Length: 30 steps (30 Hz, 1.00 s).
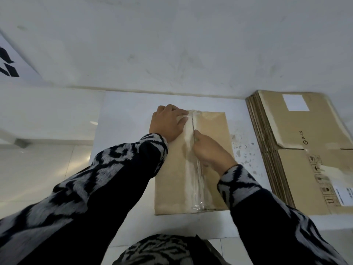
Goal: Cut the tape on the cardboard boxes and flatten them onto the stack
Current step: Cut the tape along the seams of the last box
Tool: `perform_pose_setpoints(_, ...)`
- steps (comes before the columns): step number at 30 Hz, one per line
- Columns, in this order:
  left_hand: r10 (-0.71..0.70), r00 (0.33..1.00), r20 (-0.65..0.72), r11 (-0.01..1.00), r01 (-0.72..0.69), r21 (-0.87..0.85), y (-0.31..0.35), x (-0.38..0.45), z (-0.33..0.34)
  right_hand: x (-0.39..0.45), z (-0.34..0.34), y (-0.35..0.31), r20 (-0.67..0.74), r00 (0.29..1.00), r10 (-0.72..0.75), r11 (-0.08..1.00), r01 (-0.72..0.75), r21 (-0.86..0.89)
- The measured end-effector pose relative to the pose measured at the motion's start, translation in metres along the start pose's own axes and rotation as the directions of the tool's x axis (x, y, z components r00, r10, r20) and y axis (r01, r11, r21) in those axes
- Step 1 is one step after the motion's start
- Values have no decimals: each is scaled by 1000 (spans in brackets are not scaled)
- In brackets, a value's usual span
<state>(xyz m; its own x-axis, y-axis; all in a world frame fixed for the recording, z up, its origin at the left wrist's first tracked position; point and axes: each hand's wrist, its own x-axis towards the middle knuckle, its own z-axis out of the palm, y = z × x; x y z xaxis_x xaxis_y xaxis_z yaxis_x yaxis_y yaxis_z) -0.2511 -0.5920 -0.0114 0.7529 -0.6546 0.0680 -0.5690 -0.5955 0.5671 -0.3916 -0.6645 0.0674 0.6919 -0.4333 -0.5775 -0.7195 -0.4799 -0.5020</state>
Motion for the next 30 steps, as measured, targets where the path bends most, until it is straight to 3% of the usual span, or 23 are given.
perform_pose_setpoints(2,10,999,-41,1000,-11,-10,1,-1,-2,-1,-9,4,24,999,48,974,-52,222)
perform_pose_setpoints(3,27,997,-71,1000,-28,-8,2,-3,-6,-4,-12,6,25,999,46,968,-51,246)
perform_pose_setpoints(5,88,994,-70,995,-86,43,5,-16,-12,-8,-16,11,-4,1000,11,990,-10,141)
perform_pose_setpoints(7,133,991,28,985,-135,110,13,-45,-13,-8,-15,13,-61,998,-32,999,33,23)
perform_pose_setpoints(10,78,982,170,970,-114,215,15,-86,-6,-9,-9,9,-109,991,-78,991,65,-118)
perform_pose_setpoints(16,38,983,181,968,-81,239,13,-88,-2,-18,-3,4,-125,991,-39,922,-13,-388)
perform_pose_setpoints(26,33,985,169,971,-72,226,13,-90,0,-27,2,-3,-116,993,8,908,-56,-415)
perform_pose_setpoints(30,23,987,160,975,-57,216,12,-91,1,-35,8,1,-61,998,10,863,-40,-503)
